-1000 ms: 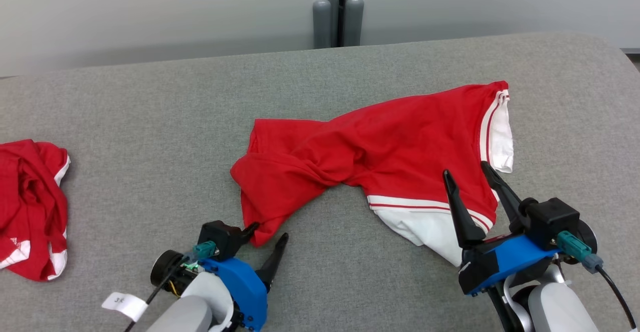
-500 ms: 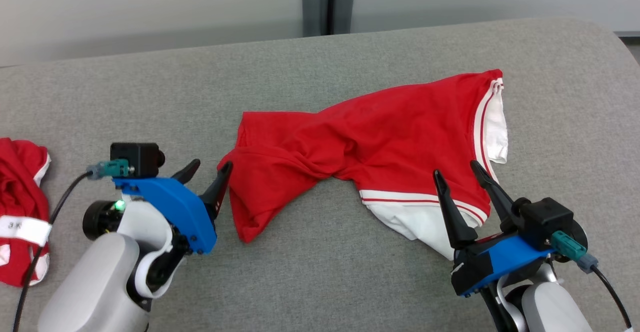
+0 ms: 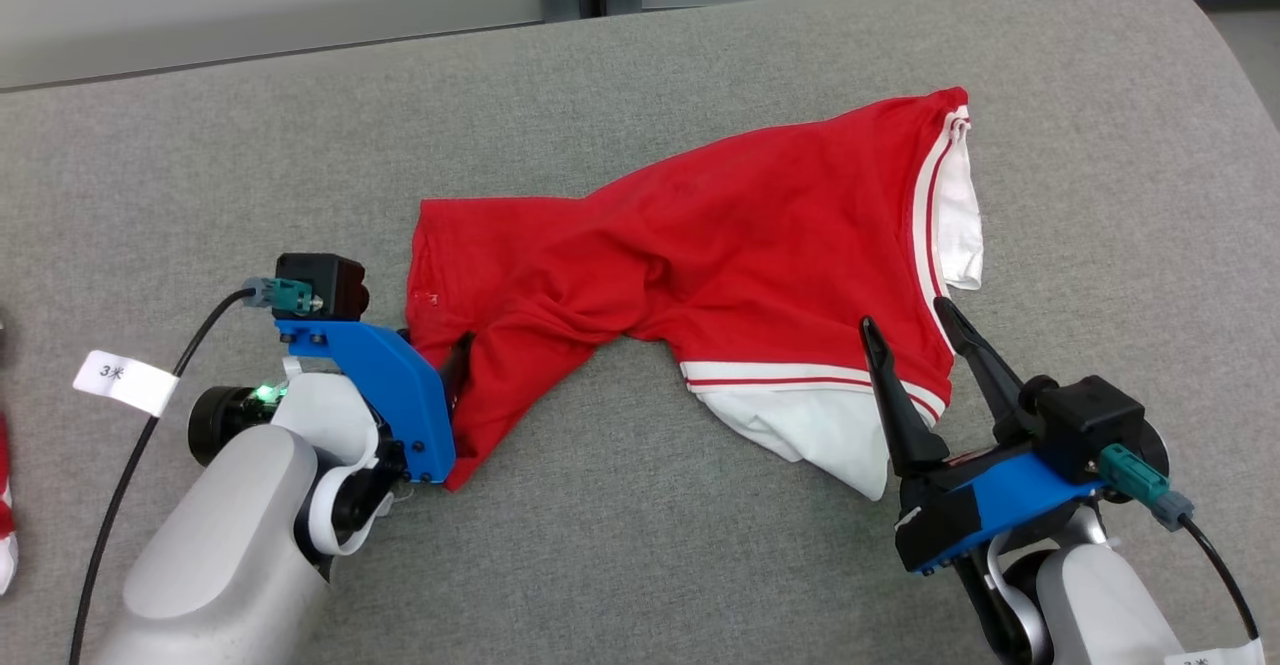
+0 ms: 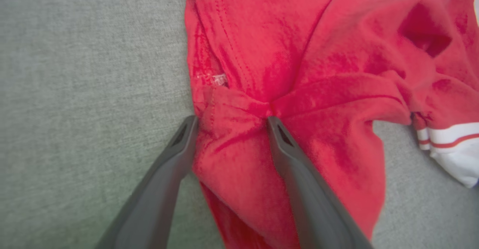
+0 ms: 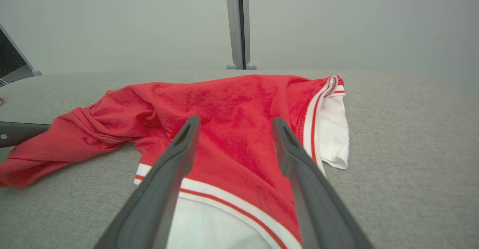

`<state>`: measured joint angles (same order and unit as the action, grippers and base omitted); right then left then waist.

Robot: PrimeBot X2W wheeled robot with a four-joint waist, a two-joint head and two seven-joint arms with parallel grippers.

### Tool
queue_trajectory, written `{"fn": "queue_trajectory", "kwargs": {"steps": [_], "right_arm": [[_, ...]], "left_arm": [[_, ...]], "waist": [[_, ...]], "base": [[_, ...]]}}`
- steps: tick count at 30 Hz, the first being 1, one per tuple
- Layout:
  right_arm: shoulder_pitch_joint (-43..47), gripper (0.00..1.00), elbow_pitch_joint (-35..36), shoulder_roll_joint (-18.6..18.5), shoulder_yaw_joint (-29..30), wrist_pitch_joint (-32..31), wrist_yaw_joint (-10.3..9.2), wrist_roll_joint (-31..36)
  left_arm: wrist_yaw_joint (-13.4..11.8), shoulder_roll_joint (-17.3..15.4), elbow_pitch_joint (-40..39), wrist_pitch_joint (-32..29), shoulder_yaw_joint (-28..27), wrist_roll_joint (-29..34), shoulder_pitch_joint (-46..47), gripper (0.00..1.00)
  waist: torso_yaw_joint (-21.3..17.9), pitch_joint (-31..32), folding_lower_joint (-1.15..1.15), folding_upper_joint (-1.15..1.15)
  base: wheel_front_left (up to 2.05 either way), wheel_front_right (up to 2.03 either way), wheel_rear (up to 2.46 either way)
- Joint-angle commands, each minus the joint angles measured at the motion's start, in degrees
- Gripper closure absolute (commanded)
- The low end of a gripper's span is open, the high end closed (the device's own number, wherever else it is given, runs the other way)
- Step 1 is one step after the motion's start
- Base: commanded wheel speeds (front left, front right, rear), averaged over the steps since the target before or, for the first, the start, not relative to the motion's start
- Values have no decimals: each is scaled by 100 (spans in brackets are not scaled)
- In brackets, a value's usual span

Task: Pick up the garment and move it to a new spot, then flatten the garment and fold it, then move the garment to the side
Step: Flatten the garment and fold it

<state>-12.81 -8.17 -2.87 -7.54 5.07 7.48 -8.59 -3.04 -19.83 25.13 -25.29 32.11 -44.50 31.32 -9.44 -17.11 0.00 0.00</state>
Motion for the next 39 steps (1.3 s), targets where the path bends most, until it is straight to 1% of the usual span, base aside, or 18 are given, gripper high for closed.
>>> {"fn": "queue_trajectory", "kwargs": {"steps": [1,2,5,7,10,13,16,19,20,21,23,24,25,26,29,33,36,39], "right_arm": [[-55,0,-21,-3,-4,13,3,-15],[-63,0,-30,-3,-19,10,3,-28],[-89,0,-41,-4,-45,13,3,-58],[-94,0,-49,-3,-31,14,3,-59],[-61,0,-56,-4,18,9,3,-41],[-5,0,-67,-4,68,6,3,-38],[61,0,-61,-5,125,0,3,-45],[152,0,-24,-4,218,-17,3,-22],[168,0,-6,-4,249,-25,3,-12],[176,0,16,-3,260,-42,3,-12],[220,0,49,-3,283,-70,3,-2],[235,0,61,-4,279,-75,3,-11],[241,0,72,-4,279,-85,3,-17],[236,0,82,-5,277,-94,3,-24],[230,0,110,-4,265,-112,3,-47],[223,0,113,-5,235,-112,3,-56],[196,0,101,-4,200,-98,3,-72],[143,0,94,-4,163,-87,3,-98]], "left_arm": [[-44,-27,40,97,31,101,92,54],[-37,-33,51,169,66,163,115,100],[-17,-27,61,355,97,275,155,100],[-46,-21,37,724,76,419,227,100],[62,80,-90,1193,92,521,166,100],[169,62,-385,1607,155,620,-75,100],[188,-72,-919,1827,277,724,-453,100],[128,-266,-1637,1790,449,784,-1002,100],[64,-345,-1892,1723,502,801,-1200,100],[-26,-432,-2152,1619,533,808,-1396,100],[-206,-620,-2558,1147,701,685,-1848,100],[-280,-699,-2770,915,751,615,-2020,62],[-366,-797,-2980,697,785,532,-2150,17],[-437,-897,-3188,520,800,477,-2268,0],[-683,-1079,-3710,109,751,212,-2616,0],[-995,-1174,-4128,181,401,192,-2558,0],[-1187,-1045,-3993,387,169,306,-2268,0],[-1207,-794,-3474,454,128,363,-1871,0]], "waist": [[20,20,0,0],[32,33,0,0],[54,67,0,0],[96,104,0,0],[189,170,0,0],[279,262,0,0],[360,357,0,0],[478,434,0,0],[523,457,0,0],[559,470,0,0],[637,496,0,0],[668,506,0,0],[694,511,0,0],[717,514,0,0],[779,530,0,0],[805,539,0,0],[787,516,0,0],[735,454,0,0]], "base": [[0,0,0],[0,0,0],[0,0,0],[0,0,0],[0,0,0],[0,0,0],[0,0,0],[0,0,0],[0,0,0],[0,0,0],[0,0,0],[0,0,0],[0,0,0],[0,0,0],[0,0,0],[0,0,0],[0,0,0],[0,0,0]]}}
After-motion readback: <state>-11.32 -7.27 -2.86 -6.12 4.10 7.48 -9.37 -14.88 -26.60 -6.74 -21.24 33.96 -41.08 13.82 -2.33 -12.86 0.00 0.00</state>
